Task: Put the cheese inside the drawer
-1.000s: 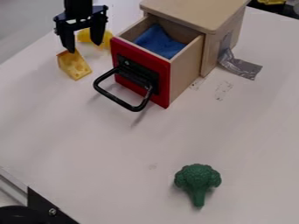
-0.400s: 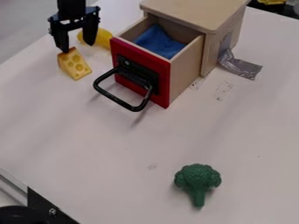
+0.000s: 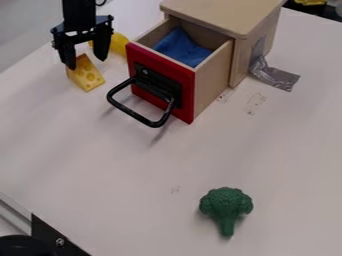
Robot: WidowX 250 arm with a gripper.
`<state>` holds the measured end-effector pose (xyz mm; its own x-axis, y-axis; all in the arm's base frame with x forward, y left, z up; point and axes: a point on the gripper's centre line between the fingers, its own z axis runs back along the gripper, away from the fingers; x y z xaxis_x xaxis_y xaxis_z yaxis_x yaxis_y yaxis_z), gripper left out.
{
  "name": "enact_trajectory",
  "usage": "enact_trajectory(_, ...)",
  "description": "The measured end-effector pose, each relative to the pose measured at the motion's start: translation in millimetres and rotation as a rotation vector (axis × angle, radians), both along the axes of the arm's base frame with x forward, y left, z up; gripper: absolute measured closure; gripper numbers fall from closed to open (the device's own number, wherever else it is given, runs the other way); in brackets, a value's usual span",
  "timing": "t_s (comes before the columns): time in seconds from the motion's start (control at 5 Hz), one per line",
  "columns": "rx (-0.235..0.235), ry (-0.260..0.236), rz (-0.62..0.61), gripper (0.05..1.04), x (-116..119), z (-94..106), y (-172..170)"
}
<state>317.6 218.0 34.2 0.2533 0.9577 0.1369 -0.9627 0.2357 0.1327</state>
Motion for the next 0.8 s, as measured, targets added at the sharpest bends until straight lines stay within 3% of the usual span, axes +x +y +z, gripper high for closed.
enact_trajectory(0.8, 0.017, 0.005, 0.000, 0.084, -1.8, 2.9, 6.8)
